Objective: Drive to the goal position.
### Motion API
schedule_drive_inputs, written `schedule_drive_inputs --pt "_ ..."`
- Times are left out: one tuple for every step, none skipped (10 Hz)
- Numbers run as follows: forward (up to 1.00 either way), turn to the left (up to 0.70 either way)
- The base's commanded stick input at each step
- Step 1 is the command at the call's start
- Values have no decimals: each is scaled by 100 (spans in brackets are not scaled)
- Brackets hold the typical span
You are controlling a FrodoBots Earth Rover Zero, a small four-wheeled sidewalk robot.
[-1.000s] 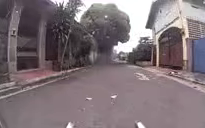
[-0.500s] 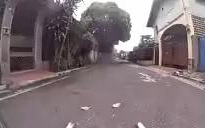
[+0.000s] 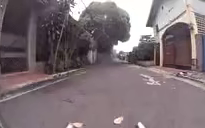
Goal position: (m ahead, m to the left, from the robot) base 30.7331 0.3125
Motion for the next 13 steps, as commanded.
schedule_drive_inputs --pt "70 0" --pt "70 0" --pt "70 0" --pt "70 0" --pt "70 0" --pt "70 0" --pt "70 0" --pt "70 0" --pt "70 0" --pt "70 0" --pt "70 0" --pt "70 0" --pt "70 0"
